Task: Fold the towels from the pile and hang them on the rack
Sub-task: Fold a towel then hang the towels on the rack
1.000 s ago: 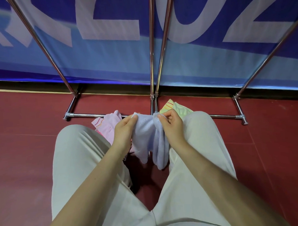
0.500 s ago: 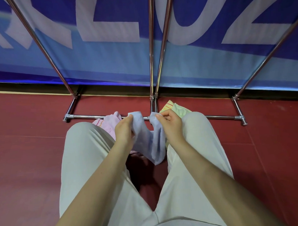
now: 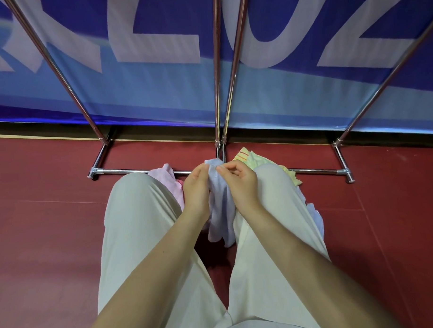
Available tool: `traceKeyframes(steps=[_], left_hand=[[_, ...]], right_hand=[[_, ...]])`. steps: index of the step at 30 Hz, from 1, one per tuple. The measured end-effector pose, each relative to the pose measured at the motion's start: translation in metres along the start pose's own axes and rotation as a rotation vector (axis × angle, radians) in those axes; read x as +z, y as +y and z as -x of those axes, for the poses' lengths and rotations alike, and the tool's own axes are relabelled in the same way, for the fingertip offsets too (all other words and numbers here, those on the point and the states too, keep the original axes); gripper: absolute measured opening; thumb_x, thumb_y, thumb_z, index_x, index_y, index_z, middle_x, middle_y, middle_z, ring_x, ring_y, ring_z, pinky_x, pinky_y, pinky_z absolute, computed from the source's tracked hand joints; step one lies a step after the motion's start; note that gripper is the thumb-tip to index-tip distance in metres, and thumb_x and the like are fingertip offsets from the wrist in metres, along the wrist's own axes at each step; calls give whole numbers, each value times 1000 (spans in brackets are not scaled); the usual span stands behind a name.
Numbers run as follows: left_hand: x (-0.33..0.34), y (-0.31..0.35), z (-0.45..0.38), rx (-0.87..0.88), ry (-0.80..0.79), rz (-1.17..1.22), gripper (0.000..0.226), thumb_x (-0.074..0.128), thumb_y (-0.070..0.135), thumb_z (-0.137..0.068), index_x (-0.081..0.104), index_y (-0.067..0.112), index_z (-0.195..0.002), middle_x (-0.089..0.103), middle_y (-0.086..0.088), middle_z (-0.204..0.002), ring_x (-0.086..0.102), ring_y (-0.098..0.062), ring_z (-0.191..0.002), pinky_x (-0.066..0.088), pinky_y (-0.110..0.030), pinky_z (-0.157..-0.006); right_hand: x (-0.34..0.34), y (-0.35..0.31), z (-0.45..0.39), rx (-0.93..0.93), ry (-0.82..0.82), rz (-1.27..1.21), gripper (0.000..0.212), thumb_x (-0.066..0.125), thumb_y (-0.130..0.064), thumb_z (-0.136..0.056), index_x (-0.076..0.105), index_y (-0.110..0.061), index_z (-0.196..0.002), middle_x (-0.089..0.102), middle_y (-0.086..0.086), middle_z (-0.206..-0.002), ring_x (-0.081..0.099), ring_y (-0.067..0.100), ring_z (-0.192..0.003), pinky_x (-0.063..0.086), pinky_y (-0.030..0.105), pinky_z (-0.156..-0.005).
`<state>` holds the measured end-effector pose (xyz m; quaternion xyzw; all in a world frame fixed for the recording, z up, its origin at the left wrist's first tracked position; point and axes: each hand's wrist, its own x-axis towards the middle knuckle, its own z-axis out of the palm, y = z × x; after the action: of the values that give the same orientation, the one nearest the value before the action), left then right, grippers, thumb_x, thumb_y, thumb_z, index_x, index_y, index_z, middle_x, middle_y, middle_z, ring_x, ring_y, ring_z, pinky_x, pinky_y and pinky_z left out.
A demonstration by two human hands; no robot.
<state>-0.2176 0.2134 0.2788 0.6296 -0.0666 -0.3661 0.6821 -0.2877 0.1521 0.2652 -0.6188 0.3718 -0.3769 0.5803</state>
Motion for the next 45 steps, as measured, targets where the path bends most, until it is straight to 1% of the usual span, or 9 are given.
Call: traceKeyframes(steps=[2,5,9,17,24,34,37,40,45], left_hand=[[-1,-2,-1,66,-8,-33,24,50,14,-99,65,14,-118,68,0,-111,61,-11,-106,49,-24,-93],[0,-3,0,125,-70,-67,23,51,11,-98,70,20,-105,71,-3,-112,63,-15,-112,47,-32,-101],[2,-4,6,124,-186,-60,26,41,8,-101,64,-3,-110,68,-11,-104,63,-20,-102,49,-30,-94],[3,-12,5,177,-64,-185,23,52,17,-99,71,4,-100,71,-11,-91,63,-5,-85,51,-21,-82],[-1,-8,-3,203,30,-215,26,52,22,-99,67,18,-79,59,9,-67,52,6,-62,42,-8,-63],[-19,-2,-9,272,11,-272,32,51,20,-99,54,-2,-76,39,10,-58,38,1,-52,33,-16,-56],[-29,3,-12,277,40,-252,27,49,18,-100,55,7,-76,42,2,-69,42,8,-60,34,-10,-58],[-42,11,-15,268,93,-185,26,48,19,-100,55,20,-75,47,5,-74,41,-3,-70,34,-19,-64],[-80,24,-26,278,158,-33,16,54,34,-90,64,25,-80,62,2,-86,53,-18,-88,41,-33,-84]], right_hand=[[-1,1,-1,-15,36,20,16,66,-6,-87,65,-15,-74,65,-8,-69,62,4,-71,50,19,-72],[-2,1,0,-30,82,47,22,66,-9,-87,64,-24,-72,65,-11,-69,62,2,-70,49,16,-70],[-4,1,-1,-19,107,37,22,66,-11,-87,64,-25,-71,65,-15,-65,60,-2,-67,48,14,-68],[-2,7,-2,1,71,53,20,67,-14,-88,62,-26,-72,64,-17,-68,60,3,-70,48,17,-68],[0,7,-2,-35,-21,65,6,66,-12,-88,64,-10,-82,64,-9,-76,59,2,-74,48,16,-71],[-3,6,3,-42,-171,110,16,66,-11,-88,62,-26,-85,61,-6,-78,53,2,-70,46,17,-69],[-2,13,6,-36,-241,205,11,66,-14,-87,62,-24,-85,60,-1,-74,53,10,-69,47,30,-69],[-4,24,11,-69,-366,325,6,66,-21,-88,62,-20,-84,61,3,-75,54,21,-71,44,34,-69],[-13,37,15,-28,-547,426,32,63,-35,-83,41,-32,-61,35,-11,-60,35,7,-61,30,29,-60]])
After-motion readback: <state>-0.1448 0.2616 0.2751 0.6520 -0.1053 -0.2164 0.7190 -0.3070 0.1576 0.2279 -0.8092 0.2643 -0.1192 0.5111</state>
